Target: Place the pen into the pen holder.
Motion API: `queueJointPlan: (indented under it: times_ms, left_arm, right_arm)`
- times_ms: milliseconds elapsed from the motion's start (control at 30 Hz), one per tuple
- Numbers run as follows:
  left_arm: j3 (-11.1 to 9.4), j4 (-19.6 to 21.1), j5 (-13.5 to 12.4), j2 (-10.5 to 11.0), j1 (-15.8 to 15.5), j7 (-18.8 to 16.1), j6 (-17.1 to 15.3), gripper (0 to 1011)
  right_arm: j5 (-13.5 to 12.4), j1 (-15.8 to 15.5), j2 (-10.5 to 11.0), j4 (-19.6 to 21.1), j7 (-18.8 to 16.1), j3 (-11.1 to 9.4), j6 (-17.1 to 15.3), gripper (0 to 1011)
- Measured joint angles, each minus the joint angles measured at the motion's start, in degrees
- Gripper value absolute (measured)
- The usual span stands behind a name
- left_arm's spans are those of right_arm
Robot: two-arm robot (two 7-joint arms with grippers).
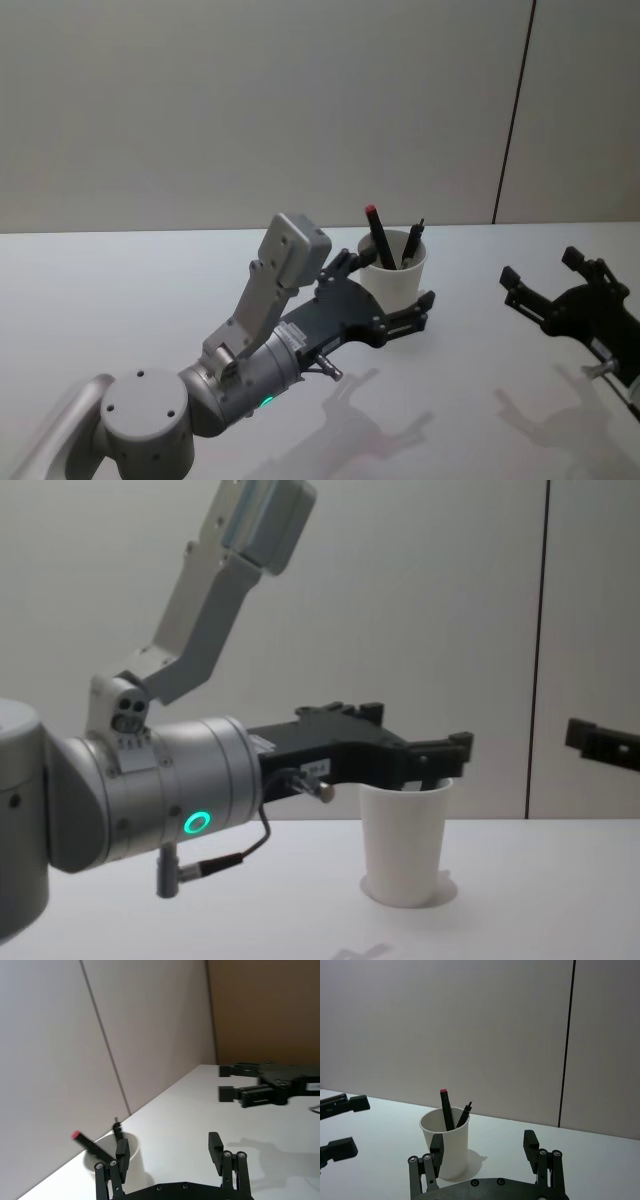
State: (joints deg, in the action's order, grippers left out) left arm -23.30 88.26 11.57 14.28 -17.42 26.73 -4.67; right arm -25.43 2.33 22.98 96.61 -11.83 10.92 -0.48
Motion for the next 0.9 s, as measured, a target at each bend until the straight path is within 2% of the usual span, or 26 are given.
queueJointPlan:
  times_ms: [133,167,367,500,567,867,900]
  left_arm:
    - [-0.4,0.7,0.0,1.0,0.5,-3.5,0.5,1000]
    - [-0.4,0.7,0.0,1.0,0.5,-3.5,0.5,1000]
    - [-0.9,1.7,0.0,2.6,1.3,-8.8,1.3,1000]
    - [-1.2,2.1,0.0,3.2,1.6,-11.0,1.7,1000]
    - [-1.4,2.5,0.0,3.9,2.0,-13.3,2.0,1000]
    - [-2.0,3.6,-0.1,5.5,2.8,-19.1,2.8,1000]
    - [-2.3,4.0,-0.1,6.2,3.2,-21.2,3.2,1000]
  right_arm:
    - [2.8,-1.0,-1.2,1.5,2.5,0.6,-0.5,1002]
    - [4.0,-1.4,-1.6,2.0,3.6,0.9,-0.7,1001]
    - [7.6,-2.7,-3.1,3.9,6.8,1.7,-1.3,1002]
    - [8.4,-3.0,-3.4,4.4,7.6,1.9,-1.4,1002]
    - [8.8,-3.2,-3.6,4.5,7.9,2.0,-1.5,1002]
    - [8.9,-3.2,-3.6,4.6,8.0,2.0,-1.5,1001]
    - [9.0,-3.2,-3.6,4.6,8.0,2.0,-1.5,1001]
